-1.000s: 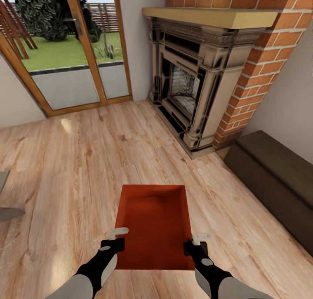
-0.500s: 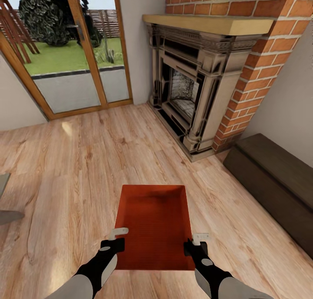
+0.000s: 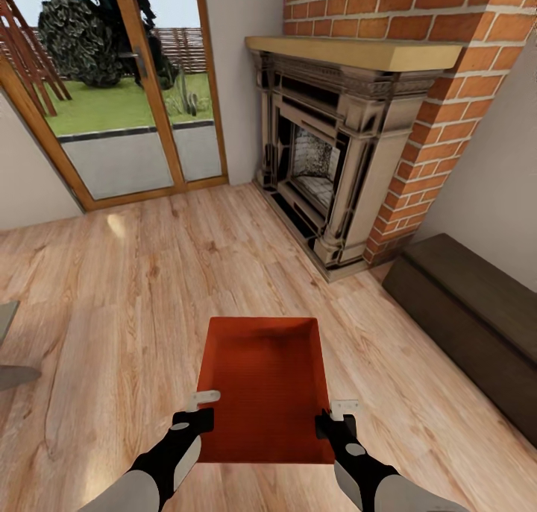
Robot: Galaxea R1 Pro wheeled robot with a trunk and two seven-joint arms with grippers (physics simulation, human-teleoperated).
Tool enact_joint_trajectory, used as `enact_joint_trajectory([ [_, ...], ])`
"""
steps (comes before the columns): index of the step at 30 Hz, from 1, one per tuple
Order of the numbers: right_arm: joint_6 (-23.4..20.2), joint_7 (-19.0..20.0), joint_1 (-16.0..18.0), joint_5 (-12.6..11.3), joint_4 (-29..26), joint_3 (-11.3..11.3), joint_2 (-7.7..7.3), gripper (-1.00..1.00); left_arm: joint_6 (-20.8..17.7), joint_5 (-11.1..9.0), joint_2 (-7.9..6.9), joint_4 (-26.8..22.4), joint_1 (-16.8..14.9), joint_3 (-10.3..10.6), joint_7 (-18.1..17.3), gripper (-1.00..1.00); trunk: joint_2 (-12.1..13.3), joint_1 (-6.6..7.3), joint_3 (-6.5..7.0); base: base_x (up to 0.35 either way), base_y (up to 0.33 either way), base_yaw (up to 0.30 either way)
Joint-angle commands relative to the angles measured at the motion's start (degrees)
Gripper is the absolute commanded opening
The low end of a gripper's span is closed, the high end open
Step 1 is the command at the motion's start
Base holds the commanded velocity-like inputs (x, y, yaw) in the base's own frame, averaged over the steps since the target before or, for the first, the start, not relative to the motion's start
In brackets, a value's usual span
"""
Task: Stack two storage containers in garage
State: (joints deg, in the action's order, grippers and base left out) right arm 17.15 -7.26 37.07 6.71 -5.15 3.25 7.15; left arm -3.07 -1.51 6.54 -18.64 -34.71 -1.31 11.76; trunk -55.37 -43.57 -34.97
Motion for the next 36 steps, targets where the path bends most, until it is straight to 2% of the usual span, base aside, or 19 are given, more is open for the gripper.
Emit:
enact_joint_trajectory([
  [1,0.01,0.05,0.02,1.20,0.05,1.18,0.06,-1.00,-0.36,0.45,0.05,-0.18,0.00,-1.04,0.46,-1.00,-0.03,0.00,0.05,0.000,0.000,0.000],
  [36,0.00,0.05,0.02,1.20,0.06,1.20,0.05,-1.00,-0.50,0.28,0.03,-0.79,0.00,-1.06,0.54,-1.00,-0.03,0.00,3.26,0.000,0.000,0.000],
])
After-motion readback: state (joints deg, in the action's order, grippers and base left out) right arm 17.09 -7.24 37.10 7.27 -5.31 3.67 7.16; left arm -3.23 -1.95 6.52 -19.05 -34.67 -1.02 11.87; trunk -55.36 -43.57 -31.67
